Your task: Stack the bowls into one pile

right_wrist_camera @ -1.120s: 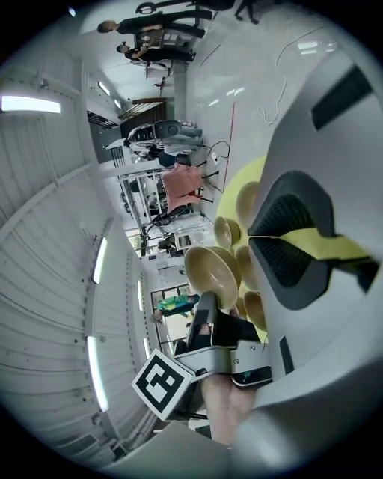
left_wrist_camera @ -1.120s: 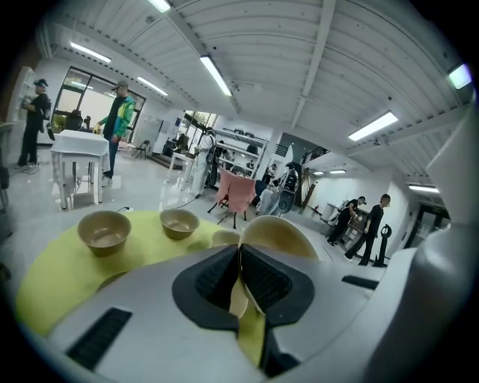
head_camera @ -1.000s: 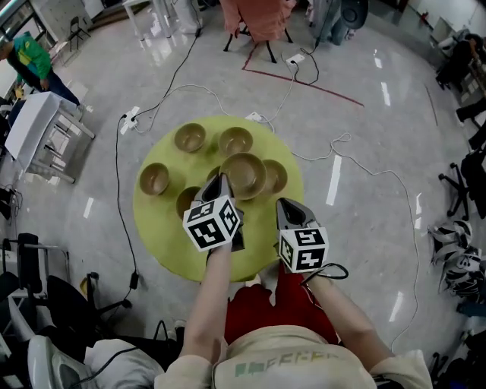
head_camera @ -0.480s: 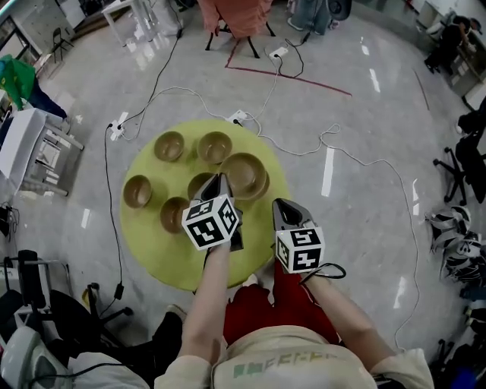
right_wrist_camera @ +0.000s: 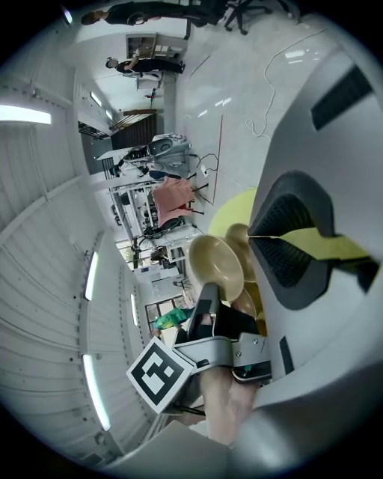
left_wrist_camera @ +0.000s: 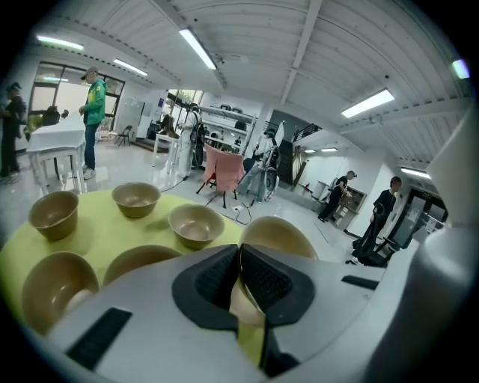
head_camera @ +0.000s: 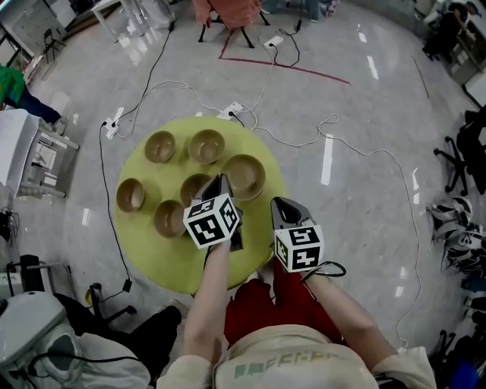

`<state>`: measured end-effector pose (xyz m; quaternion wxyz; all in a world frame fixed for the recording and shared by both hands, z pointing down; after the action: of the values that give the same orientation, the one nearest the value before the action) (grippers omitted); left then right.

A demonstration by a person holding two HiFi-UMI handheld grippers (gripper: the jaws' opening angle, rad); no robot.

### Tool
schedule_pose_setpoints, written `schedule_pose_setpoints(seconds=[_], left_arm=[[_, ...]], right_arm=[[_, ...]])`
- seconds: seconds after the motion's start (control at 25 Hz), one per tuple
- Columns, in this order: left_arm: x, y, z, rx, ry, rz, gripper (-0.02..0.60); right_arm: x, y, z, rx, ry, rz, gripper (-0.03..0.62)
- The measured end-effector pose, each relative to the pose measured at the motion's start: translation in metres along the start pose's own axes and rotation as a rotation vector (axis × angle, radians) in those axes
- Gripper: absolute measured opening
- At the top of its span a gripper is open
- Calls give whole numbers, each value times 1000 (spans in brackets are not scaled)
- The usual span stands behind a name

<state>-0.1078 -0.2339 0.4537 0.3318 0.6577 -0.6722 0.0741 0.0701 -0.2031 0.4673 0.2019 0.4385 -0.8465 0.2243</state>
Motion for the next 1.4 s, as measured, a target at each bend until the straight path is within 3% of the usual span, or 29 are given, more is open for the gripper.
schedule_pose_setpoints(seconds=[0.56,1.4], left_arm=[[23,7,-18,-6,75,12,34],[40,11,-35,57,151,44,34]], right_arm=[[23,-7,-9,11,59,2,37],[33,-12,-22,22,106,9,37]])
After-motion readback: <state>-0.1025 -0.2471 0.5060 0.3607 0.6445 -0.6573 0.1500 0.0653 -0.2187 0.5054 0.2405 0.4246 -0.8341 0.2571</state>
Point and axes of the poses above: the fingertips, and each gripper's own axes: x forward along the fingers, y to its left, z out of its top, the point moved 6 cm from there along -x, backward along the fingers, and after that the axes turned 1 degree about -x, right-handed, at the moved point
